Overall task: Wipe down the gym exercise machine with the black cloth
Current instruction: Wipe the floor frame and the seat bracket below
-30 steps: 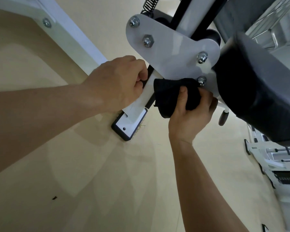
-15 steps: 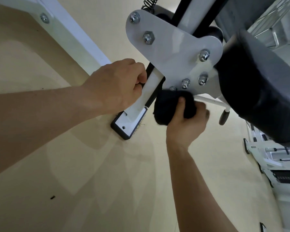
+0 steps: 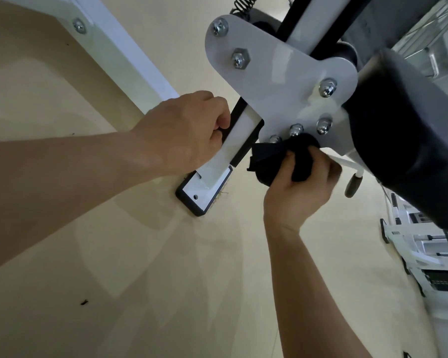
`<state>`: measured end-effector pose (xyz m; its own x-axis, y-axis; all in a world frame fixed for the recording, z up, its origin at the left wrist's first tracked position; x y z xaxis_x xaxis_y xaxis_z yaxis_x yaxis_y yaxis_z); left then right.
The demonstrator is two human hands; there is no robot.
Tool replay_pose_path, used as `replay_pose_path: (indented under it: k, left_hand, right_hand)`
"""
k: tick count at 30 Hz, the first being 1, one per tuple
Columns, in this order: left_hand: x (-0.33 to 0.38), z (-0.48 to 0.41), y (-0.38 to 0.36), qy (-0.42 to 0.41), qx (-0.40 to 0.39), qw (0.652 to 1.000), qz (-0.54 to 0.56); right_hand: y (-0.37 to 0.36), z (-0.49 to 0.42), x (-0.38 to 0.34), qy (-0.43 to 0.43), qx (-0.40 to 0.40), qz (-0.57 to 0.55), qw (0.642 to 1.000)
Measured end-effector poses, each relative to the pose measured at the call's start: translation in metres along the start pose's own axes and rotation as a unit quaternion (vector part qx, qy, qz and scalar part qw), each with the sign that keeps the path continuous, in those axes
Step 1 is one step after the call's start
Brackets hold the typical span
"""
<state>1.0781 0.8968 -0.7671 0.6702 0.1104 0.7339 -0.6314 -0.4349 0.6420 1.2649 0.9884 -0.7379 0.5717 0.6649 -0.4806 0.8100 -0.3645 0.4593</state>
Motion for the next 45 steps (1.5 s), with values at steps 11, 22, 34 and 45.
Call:
replay_pose_path:
  k: [11,22,34,45]
  left_hand:
    - [0.015,-0.002,0.0,-0.031,0.011,0.999,-0.001]
    - [0.015,0.001,0.002,-0.025,-0.002,0.999,-0.023]
    - [-0.016,0.025,-0.032,0.048,-0.095,0.99,0.09]
    - [0.01,-0.024,-0.039,0.2,0.157,0.939,0.233]
  right_hand:
    - [0.026,0.018,0.009,-0.004,-0.096,0.041,0.995]
    - [0.012,0.024,0.013,-0.024,-0.144,0.044,0.988]
    - [-0.019,0.072,-0.012,-0.047,-0.267,-0.106,0.957]
    - [-0.03,0.035,-0.004,0.135,-0.179,-0.089,0.97]
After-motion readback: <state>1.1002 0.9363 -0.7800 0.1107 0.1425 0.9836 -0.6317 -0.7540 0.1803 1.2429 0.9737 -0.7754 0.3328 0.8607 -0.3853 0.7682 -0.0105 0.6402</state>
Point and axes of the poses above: each hand's wrist, its own z-axis away from the middle knuckle, its own y-axis out of the back of the hand, x = y × z, the point moved 2 cm from there along -z, towards the middle knuckle, and after that the axes turned 8 degrees about -z, right-handed, at the moved point
